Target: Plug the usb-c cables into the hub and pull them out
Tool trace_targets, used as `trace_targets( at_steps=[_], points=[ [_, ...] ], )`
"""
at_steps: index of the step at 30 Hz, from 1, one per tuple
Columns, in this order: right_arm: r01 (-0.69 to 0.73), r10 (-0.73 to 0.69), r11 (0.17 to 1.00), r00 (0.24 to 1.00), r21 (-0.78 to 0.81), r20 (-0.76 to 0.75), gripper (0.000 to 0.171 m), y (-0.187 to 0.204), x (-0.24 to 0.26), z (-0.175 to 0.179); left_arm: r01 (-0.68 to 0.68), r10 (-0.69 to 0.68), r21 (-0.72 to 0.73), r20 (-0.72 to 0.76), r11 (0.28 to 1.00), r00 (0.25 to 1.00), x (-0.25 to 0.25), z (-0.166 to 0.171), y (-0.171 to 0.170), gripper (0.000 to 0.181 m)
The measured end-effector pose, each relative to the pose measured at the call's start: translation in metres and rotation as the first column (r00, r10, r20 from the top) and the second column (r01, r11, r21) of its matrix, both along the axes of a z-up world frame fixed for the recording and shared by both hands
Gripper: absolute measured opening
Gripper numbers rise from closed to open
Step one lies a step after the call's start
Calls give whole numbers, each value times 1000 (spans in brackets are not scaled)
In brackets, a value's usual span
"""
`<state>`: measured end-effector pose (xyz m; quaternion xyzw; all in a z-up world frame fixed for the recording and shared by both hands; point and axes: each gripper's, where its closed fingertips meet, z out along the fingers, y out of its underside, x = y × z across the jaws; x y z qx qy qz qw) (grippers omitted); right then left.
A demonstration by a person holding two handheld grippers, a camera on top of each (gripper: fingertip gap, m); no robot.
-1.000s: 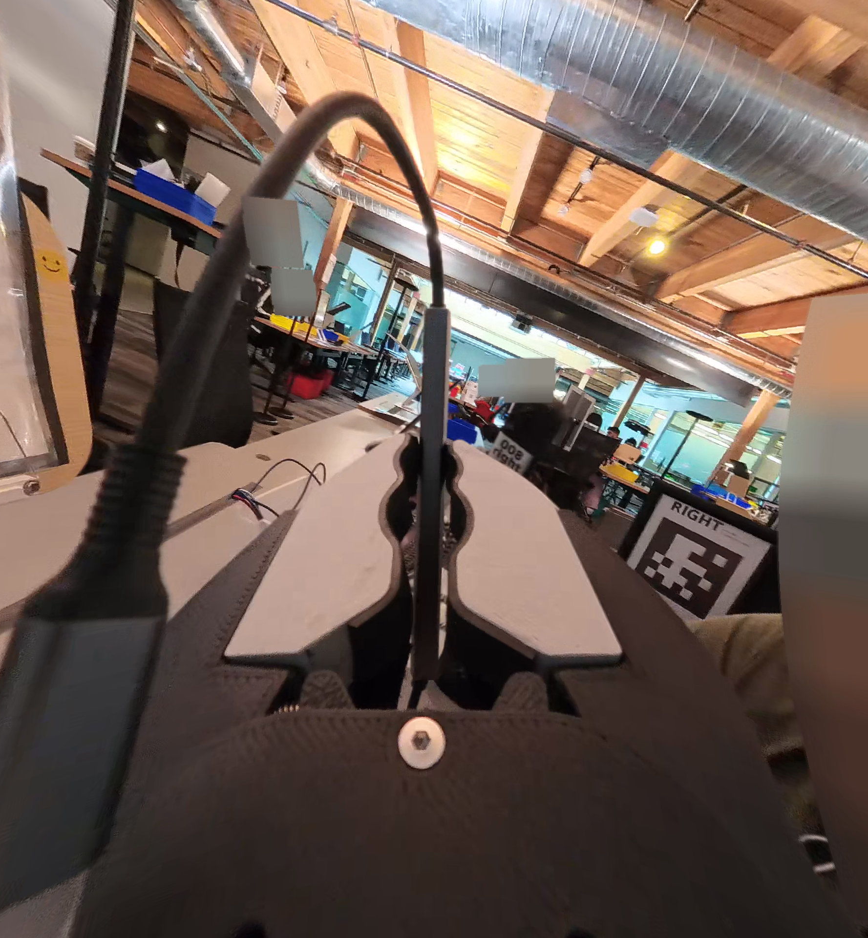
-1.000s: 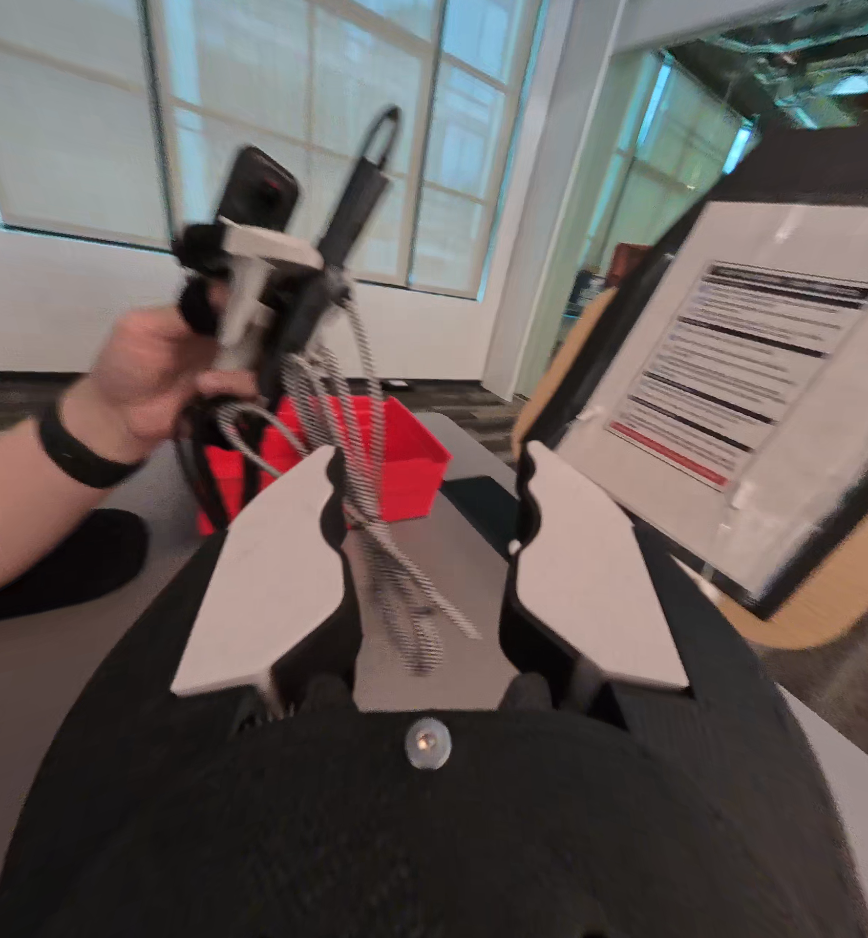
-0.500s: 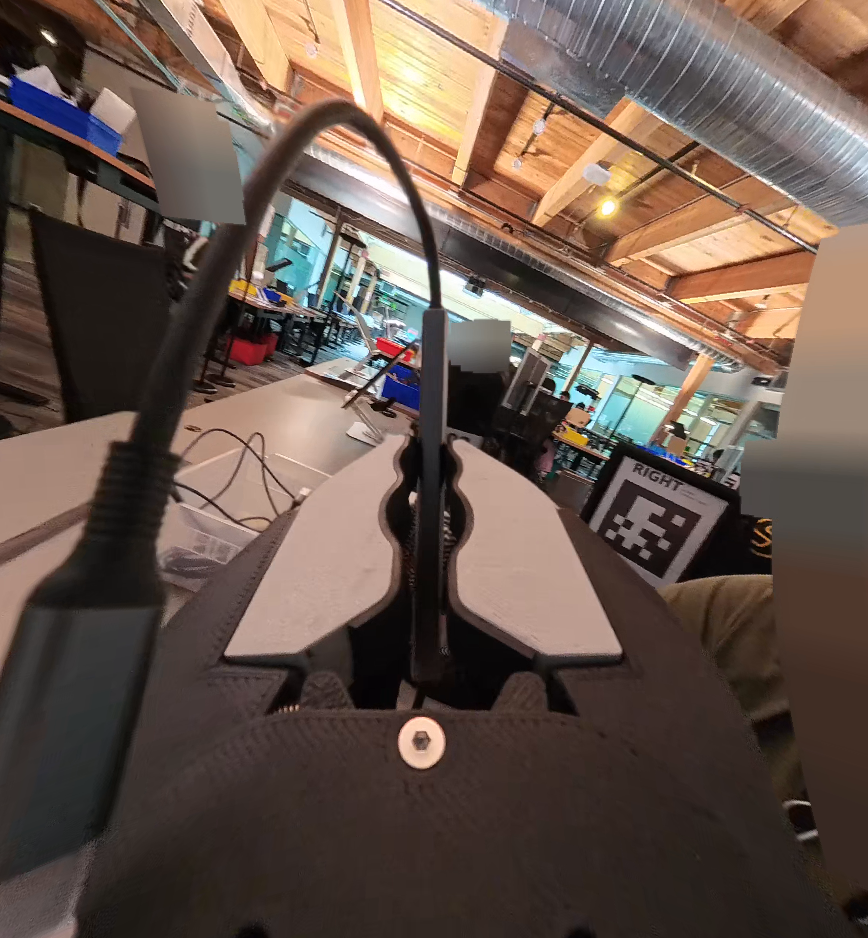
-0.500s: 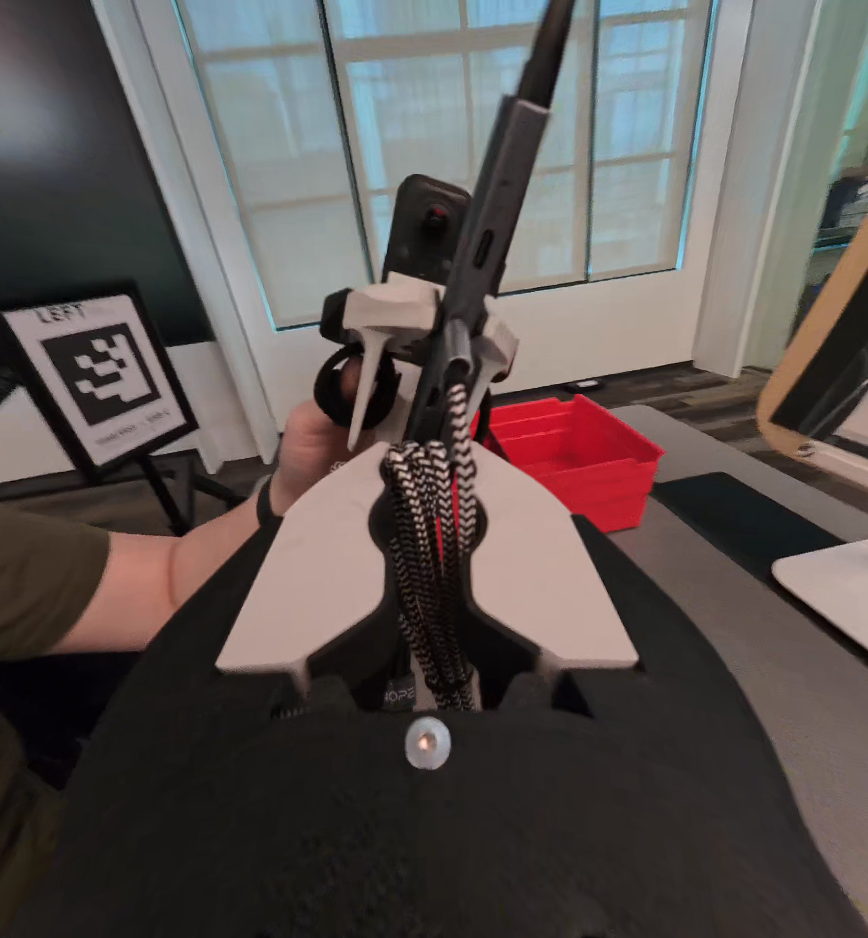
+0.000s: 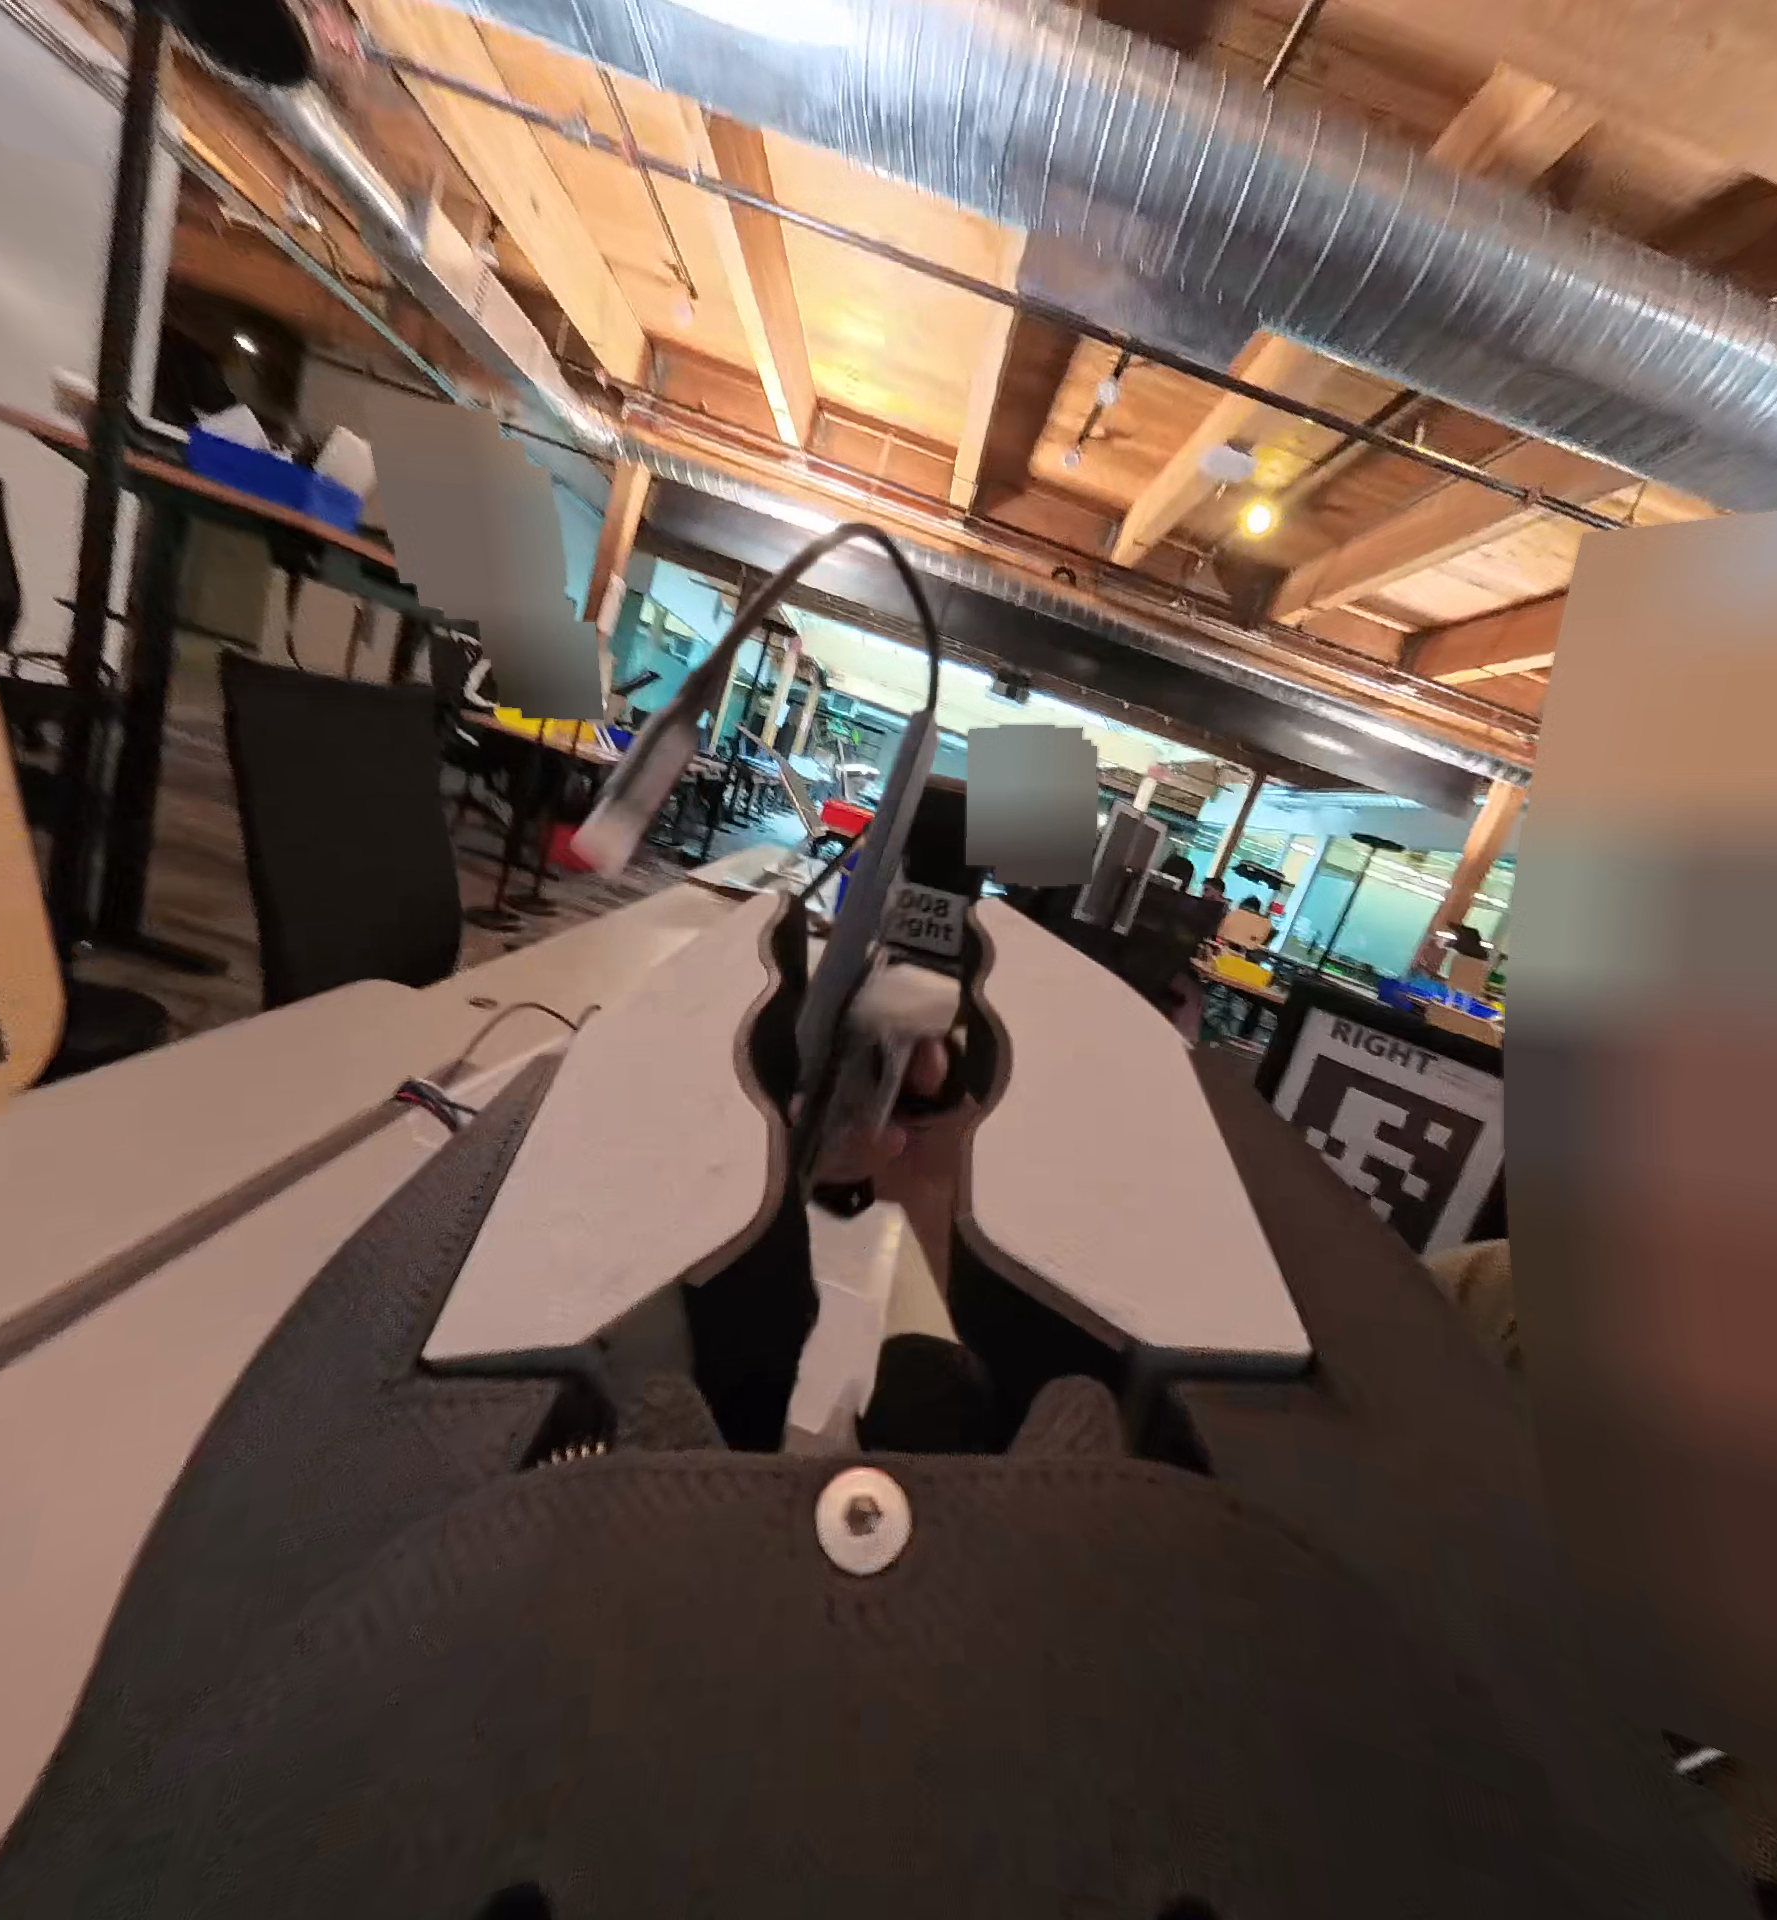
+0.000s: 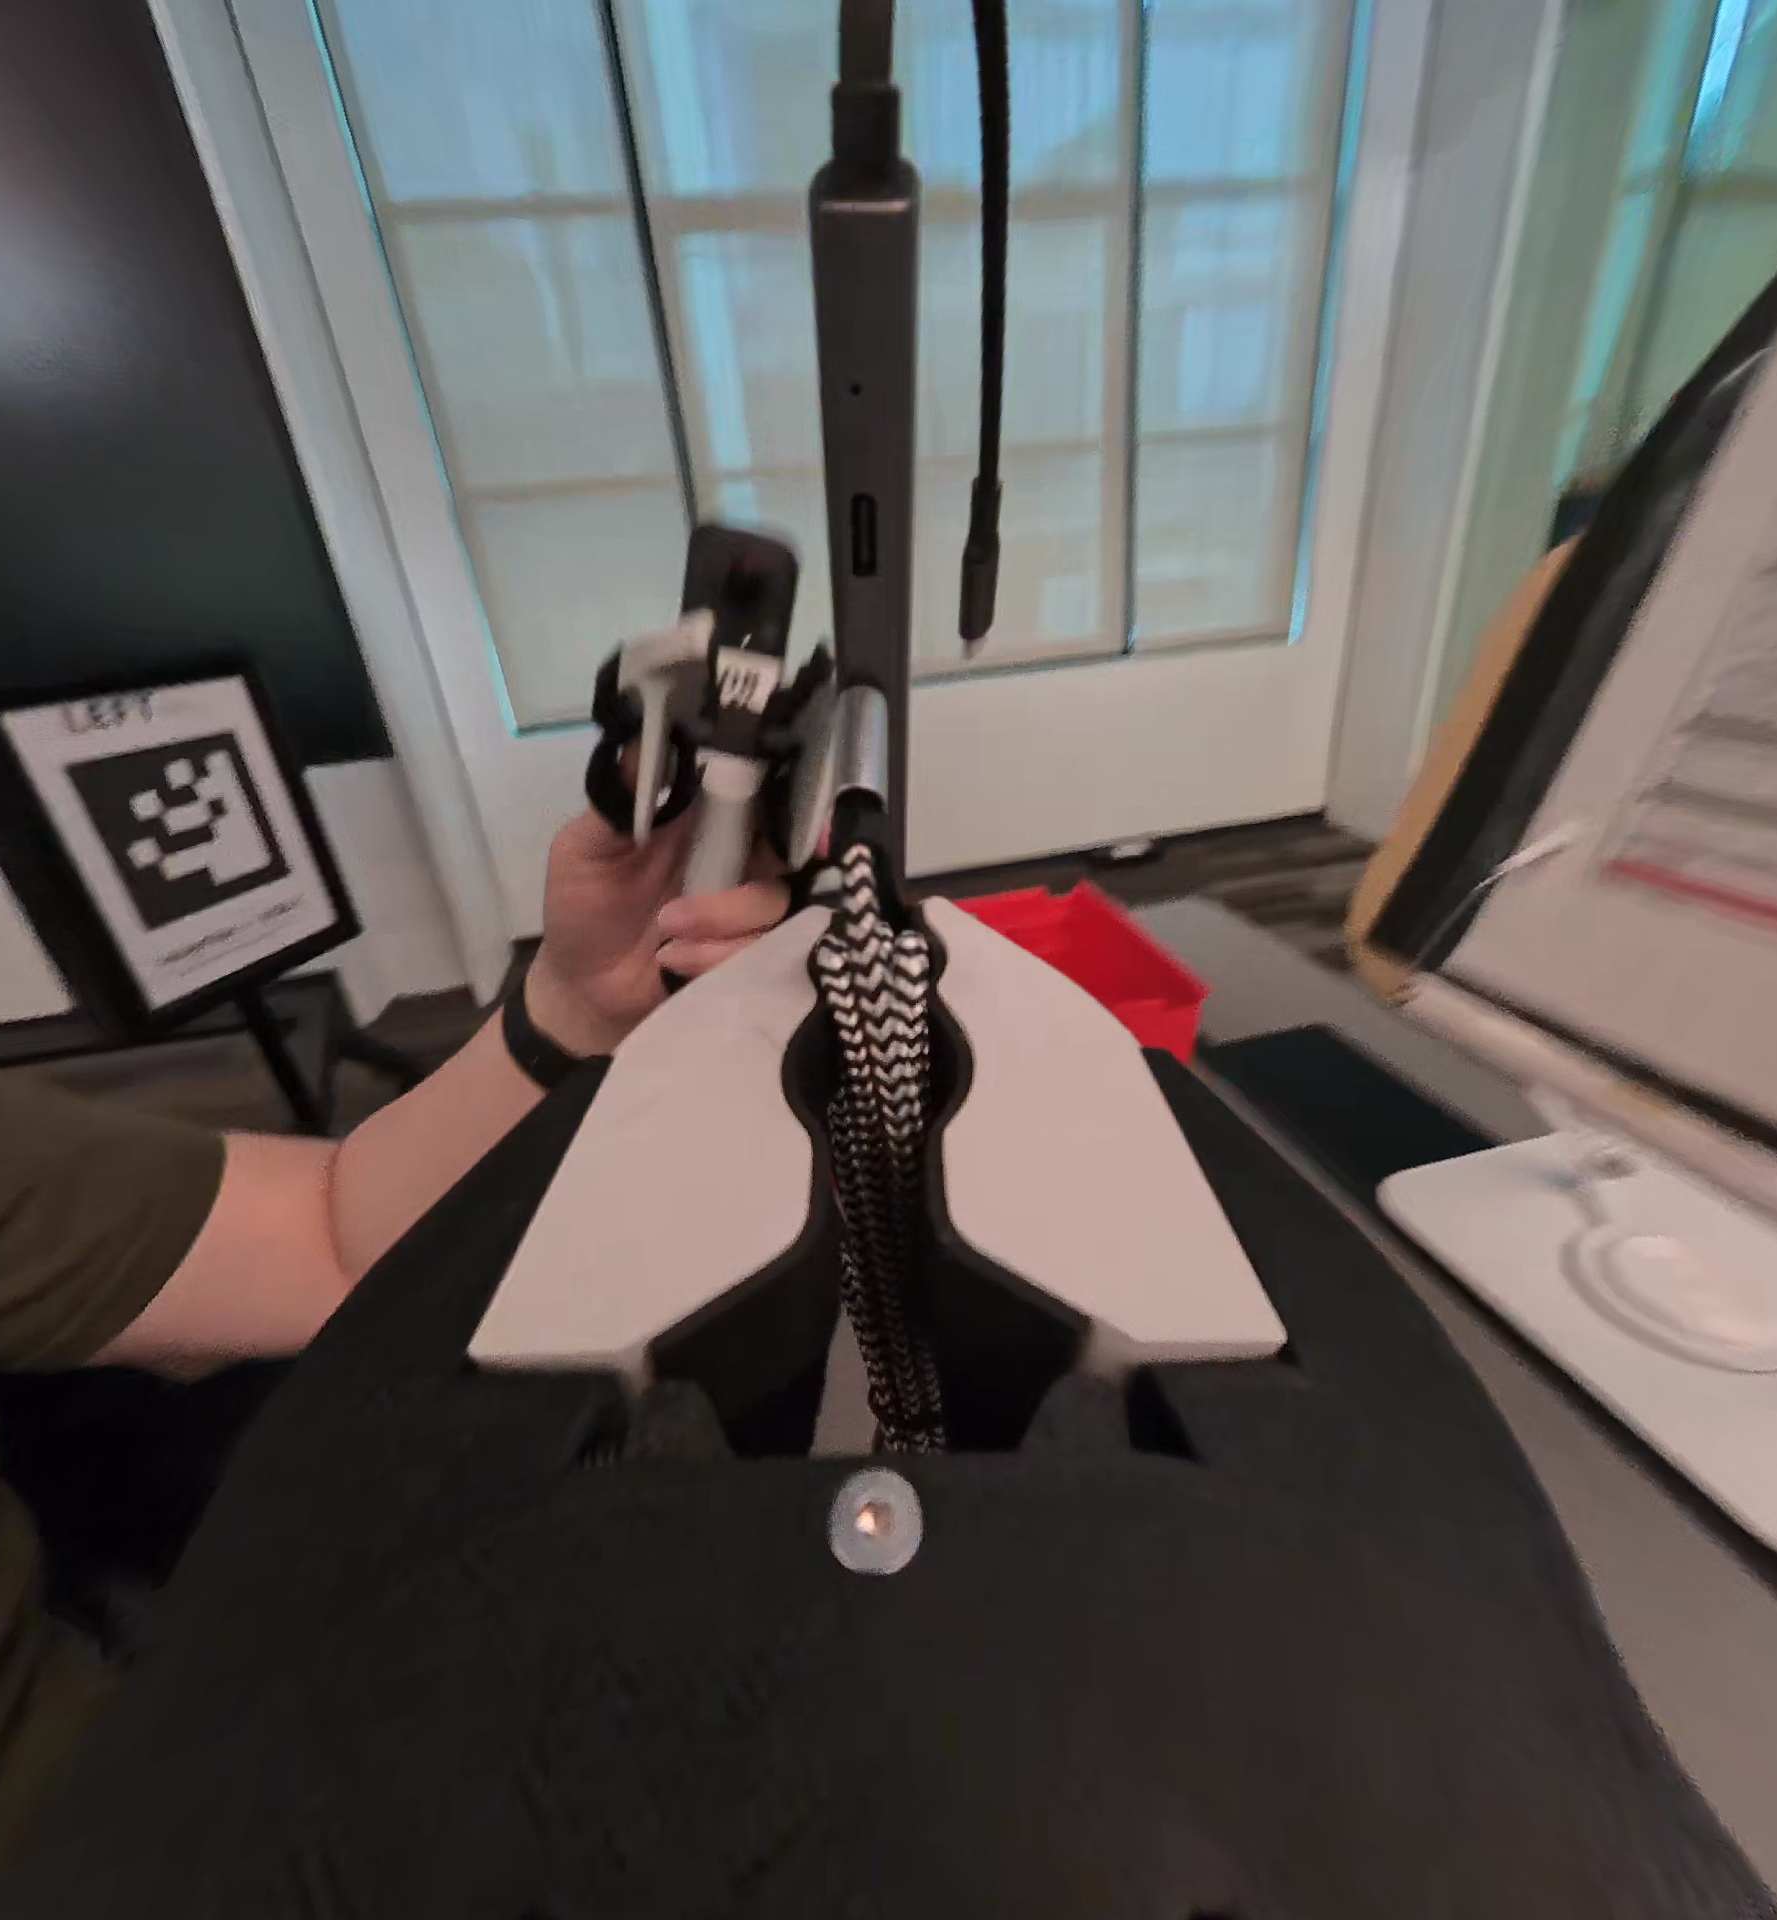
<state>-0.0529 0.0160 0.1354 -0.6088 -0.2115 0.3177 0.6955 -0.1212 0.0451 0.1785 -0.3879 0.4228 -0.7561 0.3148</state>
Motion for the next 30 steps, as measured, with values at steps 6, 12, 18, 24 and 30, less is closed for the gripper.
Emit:
trace_targets(
  at_steps=[6, 12, 18, 24, 30],
  points=[
    [392, -360, 883, 919, 259, -162, 11, -63, 138, 66, -45, 45, 17, 6, 999, 999, -7, 3, 9, 24],
    [665, -663, 706, 741, 244, -105, 10, -63, 241, 24, 17, -16, 16, -50, 1000, 999, 8, -11, -2, 24],
    [646, -598, 759, 743, -87, 302, 11, -31, 267, -77, 54, -52, 23, -96, 998, 994, 17, -21, -10, 23],
    [580, -545, 731, 813, -358, 204, 12, -37, 282, -116, 80, -78, 10, -115, 997, 990, 19, -25, -13, 23],
    [552, -549, 745, 826, -375, 126, 11, -29, 285, -121, 98, -95, 12, -136, 995, 986, 24, -29, -19, 23]
  ],
)
